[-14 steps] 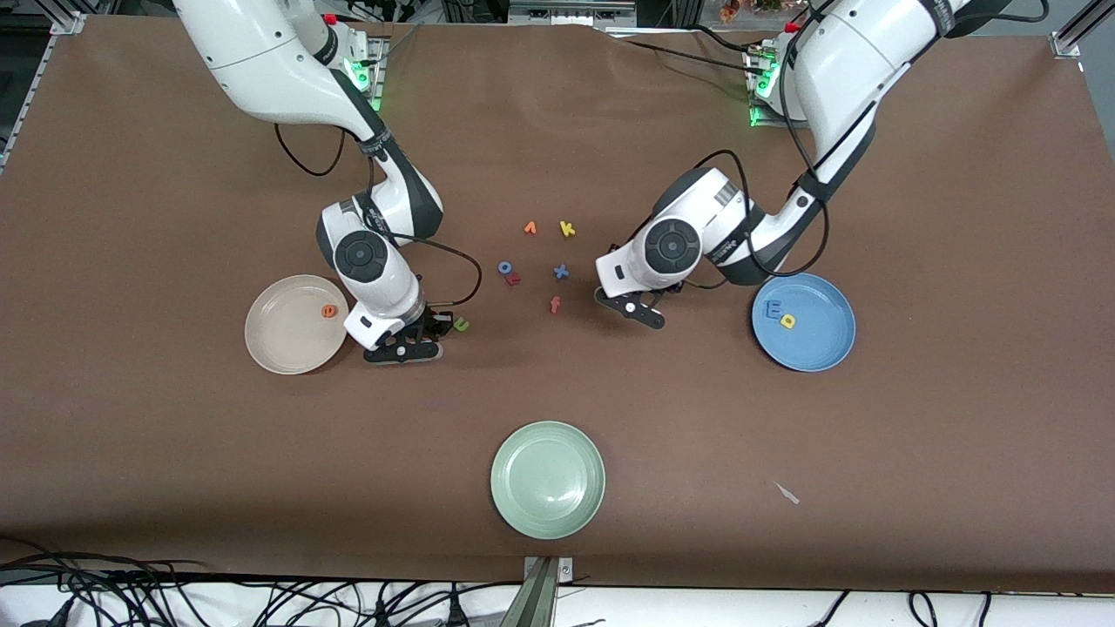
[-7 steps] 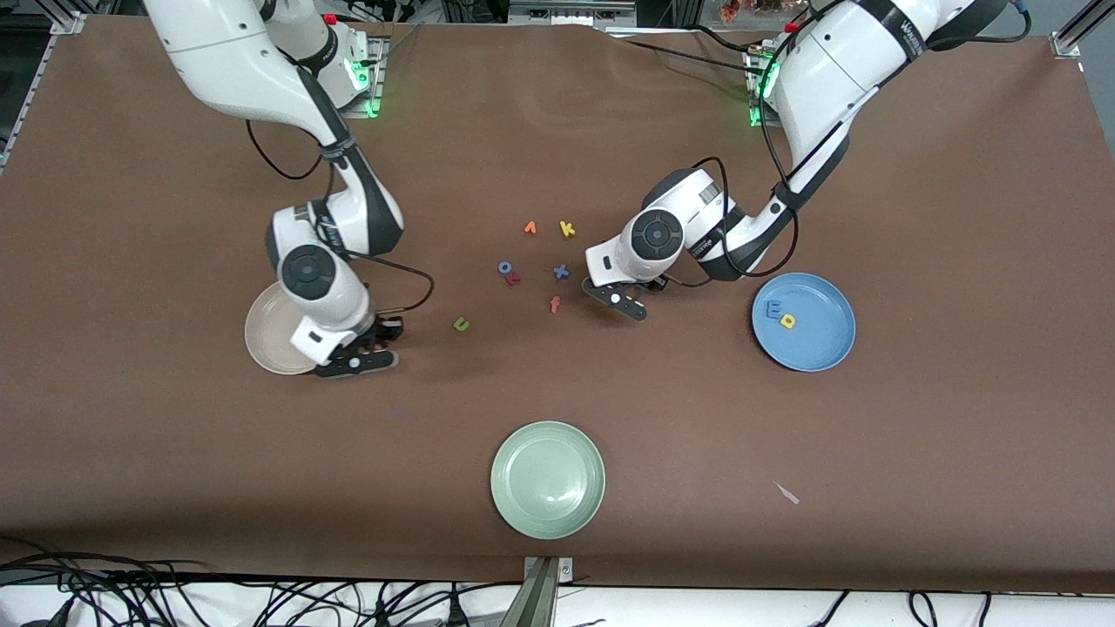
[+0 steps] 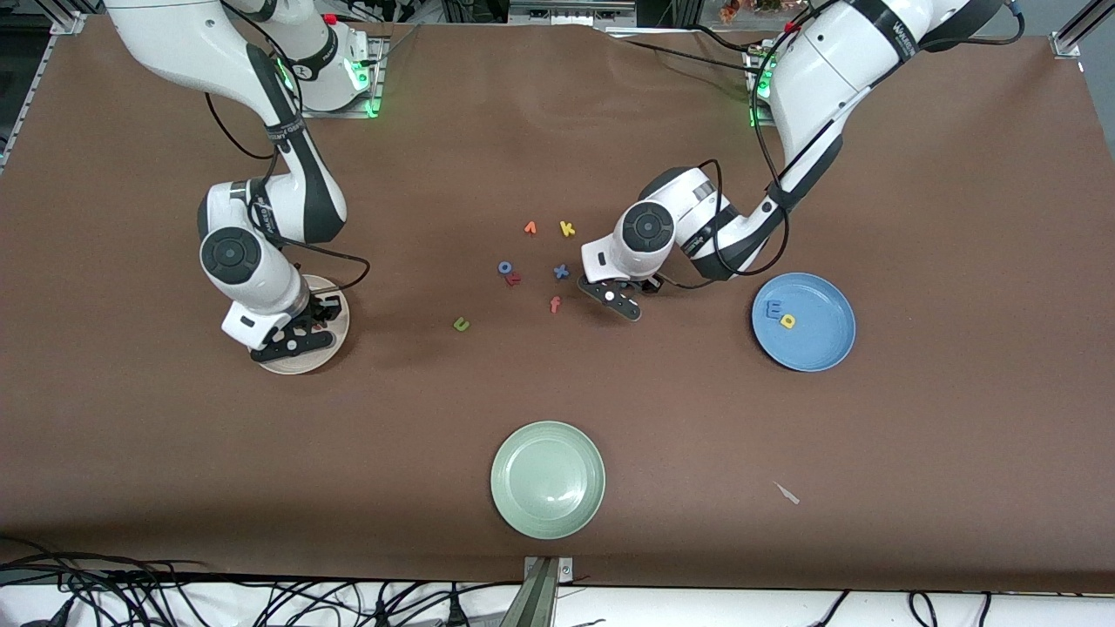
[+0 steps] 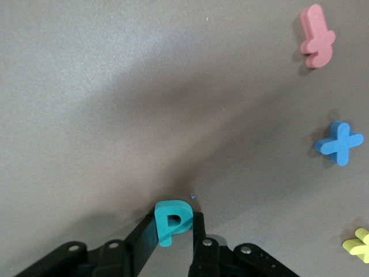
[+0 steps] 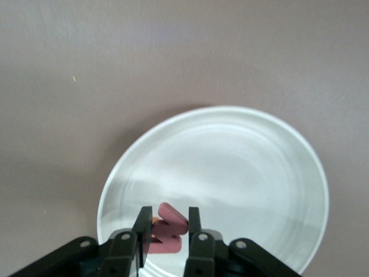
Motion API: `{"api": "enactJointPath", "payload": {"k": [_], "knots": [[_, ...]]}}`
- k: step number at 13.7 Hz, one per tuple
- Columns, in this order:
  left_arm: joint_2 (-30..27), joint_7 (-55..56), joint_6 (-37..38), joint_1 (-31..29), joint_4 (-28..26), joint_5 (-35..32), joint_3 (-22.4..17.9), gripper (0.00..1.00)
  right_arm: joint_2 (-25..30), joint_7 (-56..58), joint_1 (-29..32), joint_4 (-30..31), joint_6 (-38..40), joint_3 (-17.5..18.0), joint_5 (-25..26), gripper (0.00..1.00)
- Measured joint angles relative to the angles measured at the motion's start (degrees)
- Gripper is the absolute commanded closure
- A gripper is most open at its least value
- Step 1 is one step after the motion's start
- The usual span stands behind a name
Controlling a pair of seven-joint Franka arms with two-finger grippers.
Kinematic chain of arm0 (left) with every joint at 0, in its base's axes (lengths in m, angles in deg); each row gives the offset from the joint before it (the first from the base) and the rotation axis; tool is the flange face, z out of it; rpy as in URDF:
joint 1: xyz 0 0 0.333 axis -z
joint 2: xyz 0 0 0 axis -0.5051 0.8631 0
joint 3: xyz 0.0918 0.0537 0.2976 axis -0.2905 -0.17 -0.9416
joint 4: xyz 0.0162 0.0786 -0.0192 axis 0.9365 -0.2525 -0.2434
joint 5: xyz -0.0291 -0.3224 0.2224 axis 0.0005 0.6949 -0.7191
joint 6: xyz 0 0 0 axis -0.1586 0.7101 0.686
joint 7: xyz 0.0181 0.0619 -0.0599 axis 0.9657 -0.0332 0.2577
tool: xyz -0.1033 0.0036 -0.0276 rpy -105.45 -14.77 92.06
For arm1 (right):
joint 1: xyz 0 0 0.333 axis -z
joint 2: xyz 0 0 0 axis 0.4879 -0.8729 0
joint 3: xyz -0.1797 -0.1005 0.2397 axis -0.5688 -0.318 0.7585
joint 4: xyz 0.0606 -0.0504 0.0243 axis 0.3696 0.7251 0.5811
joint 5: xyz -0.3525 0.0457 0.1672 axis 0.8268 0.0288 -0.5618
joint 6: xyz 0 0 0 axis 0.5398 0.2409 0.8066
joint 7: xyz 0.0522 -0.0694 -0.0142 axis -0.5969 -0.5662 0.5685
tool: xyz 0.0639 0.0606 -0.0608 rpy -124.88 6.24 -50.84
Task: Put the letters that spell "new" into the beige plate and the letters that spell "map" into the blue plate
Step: 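Place the pink w on the white plate while the left gripper grasps p, then place the cyan p on the blue plate while the right gripper grasps green u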
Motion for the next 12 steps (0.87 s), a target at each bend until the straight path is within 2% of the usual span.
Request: {"api": "enactJointPath", "payload": {"k": [3,4,6,8,9,12], "knots": [[-0.35,-0.02,2.65,-0.42,1.31,-0.53,-0.36,1.00,0.65,-1.20,-0.14,1.71,-1.73,1.00,-0.85,0.36],[-0.95,-0.70,5.79,-0.98,2.72,-0.70,-0.38,0.95,0.91,-3.85,-0.19,1.49,-2.04,2.60,-0.96,0.36],[-3.17,-5.33,14.88,-2.74,6.47,-0.71,-0.42,0.94,1.17,-12.10,-0.97,-0.13,-2.28,7.15,-0.97,0.36],[-5.28,-12.20,22.92,-5.97,8.62,-0.74,-0.54,0.92,0.42,-19.30,-2.95,-2.67,-2.26,10.23,-0.97,0.36],[-5.94,-15.95,24.99,-8.27,8.79,-0.78,-0.67,0.88,-0.60,-22.03,-4.17,-4.09,-2.26,10.81,-0.97,0.36],[-6.15,-28.27,26.88,-16.39,8.77,-0.82,-1.12,0.88,-5.05,-28.31,-7.22,-8.35,-2.63,11.04,-0.97,0.36]]}}
